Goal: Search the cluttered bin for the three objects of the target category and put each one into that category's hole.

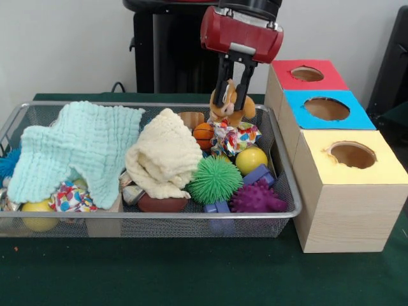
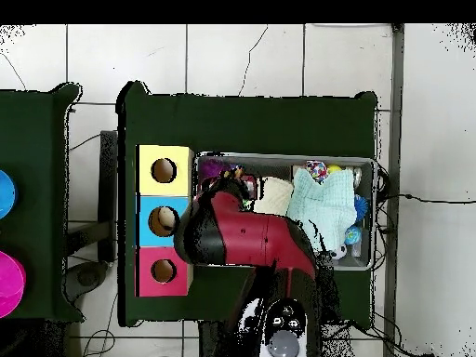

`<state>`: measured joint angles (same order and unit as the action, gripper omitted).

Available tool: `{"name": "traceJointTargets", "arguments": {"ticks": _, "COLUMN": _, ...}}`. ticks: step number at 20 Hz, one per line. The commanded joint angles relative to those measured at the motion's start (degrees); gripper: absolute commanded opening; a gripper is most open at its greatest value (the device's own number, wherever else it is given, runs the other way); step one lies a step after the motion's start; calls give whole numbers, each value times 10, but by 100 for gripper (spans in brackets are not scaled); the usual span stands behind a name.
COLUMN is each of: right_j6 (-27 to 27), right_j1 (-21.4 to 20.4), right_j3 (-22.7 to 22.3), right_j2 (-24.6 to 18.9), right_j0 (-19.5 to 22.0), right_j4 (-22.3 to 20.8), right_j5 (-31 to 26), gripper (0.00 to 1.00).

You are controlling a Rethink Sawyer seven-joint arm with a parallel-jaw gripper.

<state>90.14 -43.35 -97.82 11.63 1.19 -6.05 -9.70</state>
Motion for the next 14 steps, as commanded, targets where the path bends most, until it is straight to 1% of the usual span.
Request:
{"name": "traceJointTargets", "arguments": {"ticks": 1, "right_j6": 138, "right_j1": 0, "right_j3": -84, "right_j2": -39, "right_j0": -9, "right_j4": 45, "right_j5": -78, "gripper": 0}}
{"name": "traceJointTargets", "arguments": {"ticks": 3, "right_j6": 146, "right_j1": -3, "right_j3": -90, "right_j2": -27, "right_j0": -23, "right_j4": 56, "right_j5": -85, "gripper": 0}}
{"name": "traceJointTargets", "arguments": {"ticks": 5, "right_j6": 163, "right_j1": -3, "right_j3": -105, "right_j2": -15, "right_j0": -36, "right_j4": 77, "right_j5": -102, "gripper": 0}}
{"name": "traceJointTargets", "arguments": {"ticks": 7, "right_j6": 182, "right_j1": -5, "right_j3": -124, "right_j2": -4, "right_j0": -50, "right_j4": 94, "right_j5": -99, "gripper": 0}}
{"name": "traceJointTargets", "arguments": {"ticks": 9, "right_j6": 189, "right_j1": -8, "right_j3": -140, "right_j2": 6, "right_j0": -64, "right_j4": 102, "right_j5": -77, "gripper": 0}}
{"name": "traceJointTargets", "arguments": {"ticks": 12, "right_j6": 182, "right_j1": -17, "right_j3": -174, "right_j2": -9, "right_j0": -58, "right_j4": 113, "right_j5": -51, "gripper": 0}}
{"name": "traceJointTargets", "arguments": {"ticks": 14, "right_j6": 177, "right_j1": -26, "right_j3": -196, "right_j2": -20, "right_j0": -55, "right_j4": 119, "right_j5": -44, "gripper": 0}}
